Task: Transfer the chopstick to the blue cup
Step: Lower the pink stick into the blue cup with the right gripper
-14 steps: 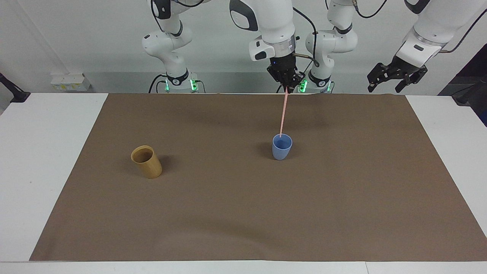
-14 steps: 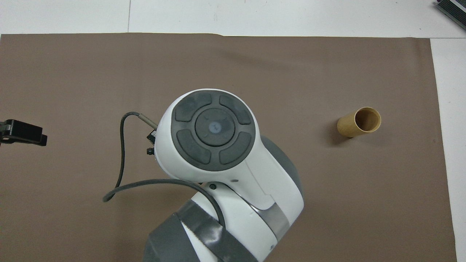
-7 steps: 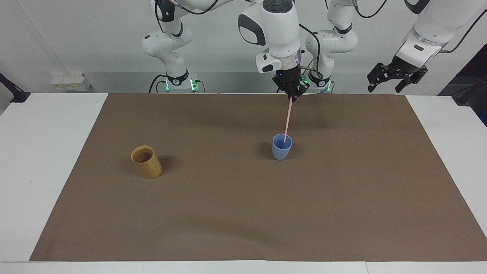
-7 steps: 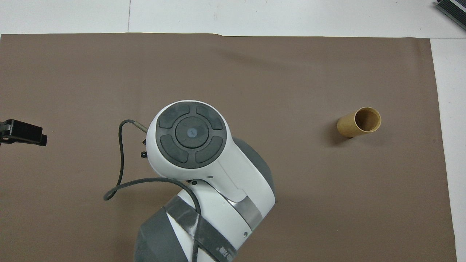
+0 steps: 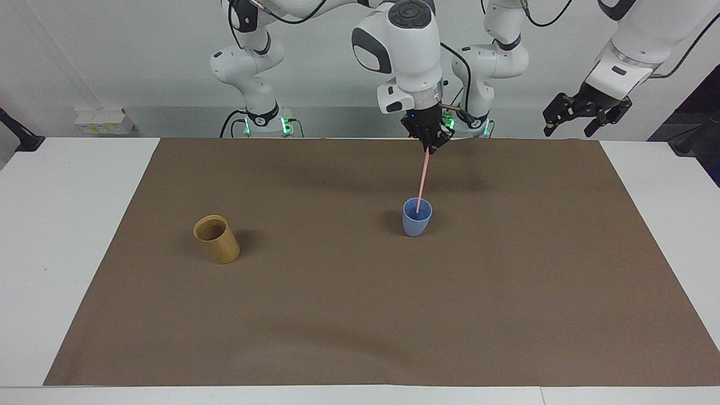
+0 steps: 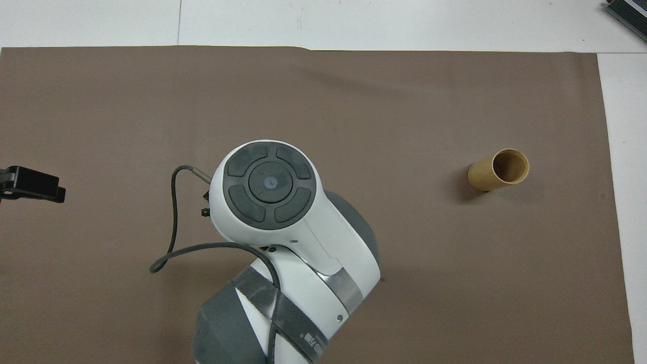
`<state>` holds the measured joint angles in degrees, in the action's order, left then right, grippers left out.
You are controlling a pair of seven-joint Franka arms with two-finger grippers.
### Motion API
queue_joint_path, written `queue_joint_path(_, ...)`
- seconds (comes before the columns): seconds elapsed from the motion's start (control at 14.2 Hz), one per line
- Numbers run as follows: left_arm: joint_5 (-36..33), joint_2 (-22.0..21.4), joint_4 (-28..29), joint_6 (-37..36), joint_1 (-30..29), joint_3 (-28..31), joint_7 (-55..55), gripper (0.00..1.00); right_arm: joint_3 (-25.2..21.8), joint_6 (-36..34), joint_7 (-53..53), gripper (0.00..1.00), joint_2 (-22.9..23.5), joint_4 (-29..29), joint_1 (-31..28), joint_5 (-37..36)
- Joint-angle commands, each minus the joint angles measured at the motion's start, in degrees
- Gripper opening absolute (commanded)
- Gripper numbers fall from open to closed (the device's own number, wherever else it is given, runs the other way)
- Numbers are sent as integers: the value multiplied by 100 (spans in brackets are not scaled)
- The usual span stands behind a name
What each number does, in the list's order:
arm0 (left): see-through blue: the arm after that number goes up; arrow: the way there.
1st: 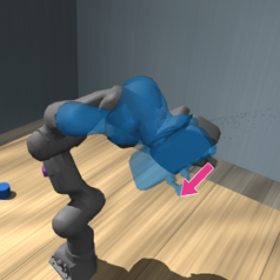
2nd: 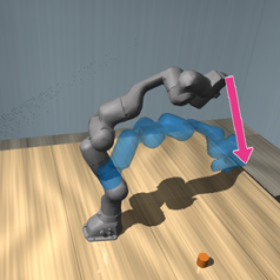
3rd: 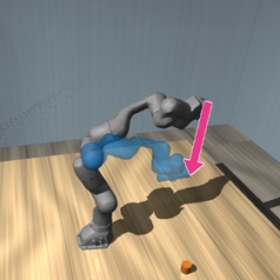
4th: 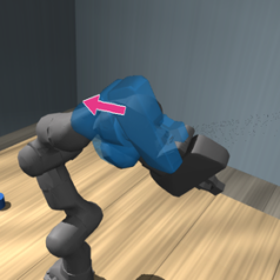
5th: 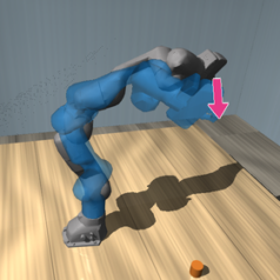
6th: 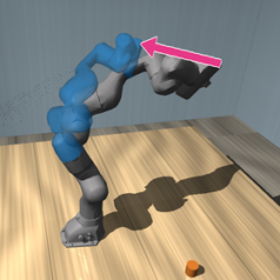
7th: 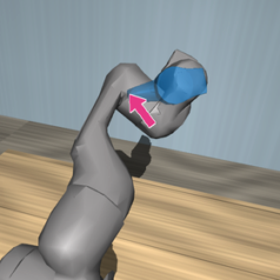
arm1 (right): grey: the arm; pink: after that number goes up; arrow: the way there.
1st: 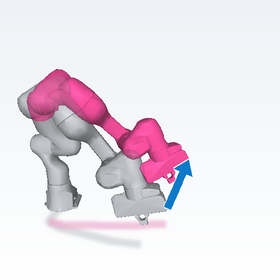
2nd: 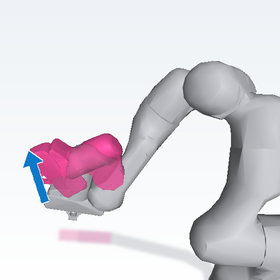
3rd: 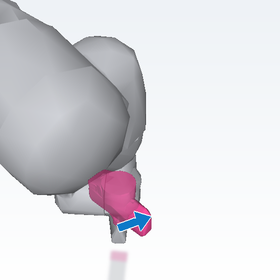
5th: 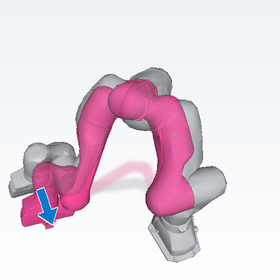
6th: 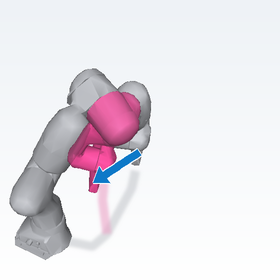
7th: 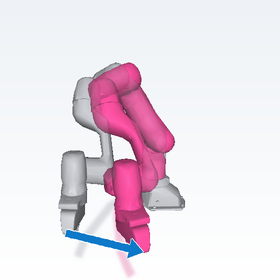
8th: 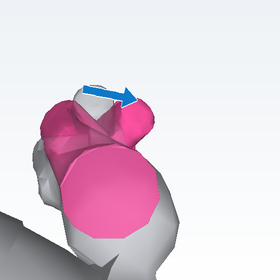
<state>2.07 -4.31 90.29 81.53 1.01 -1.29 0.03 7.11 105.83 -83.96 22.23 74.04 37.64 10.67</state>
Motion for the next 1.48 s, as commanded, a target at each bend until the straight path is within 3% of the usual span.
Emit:
queue_joint_path(0.0,-23,-35,-20,-23,-66,-29,24,100,37,377,-50,0,-140,453,-64,163)
queue_joint_path(0.63,-23,-35,-20,-23,-66,-38,24,100,37,1010,-24,0,-167,1112,-64,163)
queue_joint_path(0.84,-23,-35,-20,-32,-66,-38,24,100,37,1045,-24,15,-167,1165,-55,163)
queue_joint_path(0.91,-23,-35,-20,-32,-66,-38,24,100,37,1019,-24,27,-158,1156,-55,163)
queue_joint_path(1.06,-23,-35,-20,-23,-66,-29,24,100,37,966,-32,39,-158,1130,-64,154)
queue_joint_path(1.13,-23,-35,-37,-23,-66,-38,24,100,37,948,-24,49,-158,1112,-64,154)
queue_joint_path(1.41,-23,-35,-20,-24,-66,-29,24,100,37,931,-24,65,-131,1025,-108,154)
